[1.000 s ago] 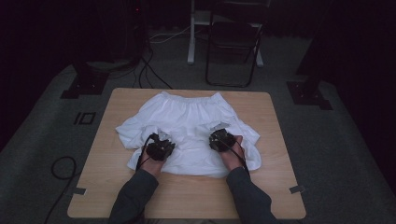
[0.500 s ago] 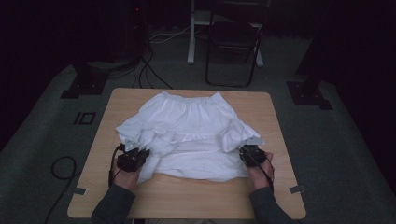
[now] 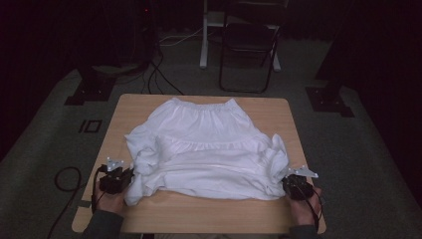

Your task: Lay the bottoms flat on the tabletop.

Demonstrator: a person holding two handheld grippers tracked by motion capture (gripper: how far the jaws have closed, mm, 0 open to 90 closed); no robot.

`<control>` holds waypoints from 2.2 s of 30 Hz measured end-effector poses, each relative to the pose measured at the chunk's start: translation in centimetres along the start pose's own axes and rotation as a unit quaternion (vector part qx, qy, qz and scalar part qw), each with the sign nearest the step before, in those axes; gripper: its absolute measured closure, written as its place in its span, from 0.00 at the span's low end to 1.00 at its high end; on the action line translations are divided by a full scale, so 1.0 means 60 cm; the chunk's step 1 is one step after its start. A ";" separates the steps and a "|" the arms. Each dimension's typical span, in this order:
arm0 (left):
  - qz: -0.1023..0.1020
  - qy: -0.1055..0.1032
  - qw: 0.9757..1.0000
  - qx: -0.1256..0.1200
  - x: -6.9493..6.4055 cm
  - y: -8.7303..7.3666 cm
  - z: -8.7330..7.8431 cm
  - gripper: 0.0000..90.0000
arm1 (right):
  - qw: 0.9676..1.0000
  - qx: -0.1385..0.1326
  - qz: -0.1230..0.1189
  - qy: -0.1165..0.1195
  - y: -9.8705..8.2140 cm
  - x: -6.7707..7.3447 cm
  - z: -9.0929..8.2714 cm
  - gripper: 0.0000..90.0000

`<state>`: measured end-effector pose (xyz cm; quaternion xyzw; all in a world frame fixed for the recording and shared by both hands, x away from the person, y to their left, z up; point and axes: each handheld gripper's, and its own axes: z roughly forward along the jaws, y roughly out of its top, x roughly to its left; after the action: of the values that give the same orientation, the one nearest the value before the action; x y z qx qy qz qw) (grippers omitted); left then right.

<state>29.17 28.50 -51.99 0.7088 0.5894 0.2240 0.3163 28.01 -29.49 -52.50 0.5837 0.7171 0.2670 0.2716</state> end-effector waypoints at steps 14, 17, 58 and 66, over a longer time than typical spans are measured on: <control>0.018 0.004 0.997 -0.081 -0.002 0.032 -0.064 0.61 | 0.997 -0.076 -0.022 0.001 0.029 -0.002 -0.078 0.53; 0.033 -0.006 0.995 -0.091 -0.019 0.050 -0.067 0.59 | 0.995 -0.096 -0.036 0.005 0.045 0.003 -0.084 0.53; 0.069 0.139 0.986 0.054 0.031 -0.019 0.008 0.92 | 1.000 -0.005 -0.022 0.006 0.025 -0.009 0.064 0.75; 0.049 0.157 0.986 0.043 0.041 -0.028 -0.017 0.80 | 1.000 -0.001 -0.013 0.000 0.010 -0.026 0.050 0.75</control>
<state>27.80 31.27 -52.65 0.7059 0.6052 0.3221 0.1781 30.82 -30.70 -54.11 0.5745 0.7241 0.2640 0.2756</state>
